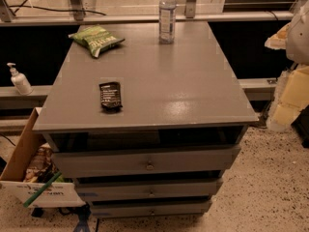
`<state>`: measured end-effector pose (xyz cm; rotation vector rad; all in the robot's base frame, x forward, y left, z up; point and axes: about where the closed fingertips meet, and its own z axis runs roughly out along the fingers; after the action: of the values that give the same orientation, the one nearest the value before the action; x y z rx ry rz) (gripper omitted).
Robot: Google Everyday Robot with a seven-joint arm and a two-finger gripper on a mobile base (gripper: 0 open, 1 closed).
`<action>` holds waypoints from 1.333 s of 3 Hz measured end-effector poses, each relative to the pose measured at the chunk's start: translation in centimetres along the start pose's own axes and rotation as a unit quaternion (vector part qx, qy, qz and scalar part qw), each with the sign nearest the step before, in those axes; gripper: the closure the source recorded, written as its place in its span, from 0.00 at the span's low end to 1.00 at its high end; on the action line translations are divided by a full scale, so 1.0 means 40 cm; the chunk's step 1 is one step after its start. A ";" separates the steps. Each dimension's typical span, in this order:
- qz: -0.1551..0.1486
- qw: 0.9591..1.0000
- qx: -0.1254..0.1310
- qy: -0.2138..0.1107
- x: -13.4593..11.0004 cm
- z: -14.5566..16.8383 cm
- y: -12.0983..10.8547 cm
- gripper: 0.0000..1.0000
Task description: Move rxbar chocolate near blue plastic bottle
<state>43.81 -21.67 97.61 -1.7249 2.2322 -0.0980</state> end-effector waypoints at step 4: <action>-0.020 0.991 -0.043 -0.124 -0.204 0.086 0.023 0.00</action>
Offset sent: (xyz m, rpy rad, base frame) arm 0.0047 0.0097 -0.0082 0.0942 0.0214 0.0272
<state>45.76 -13.16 95.81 -1.7209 2.0486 0.1964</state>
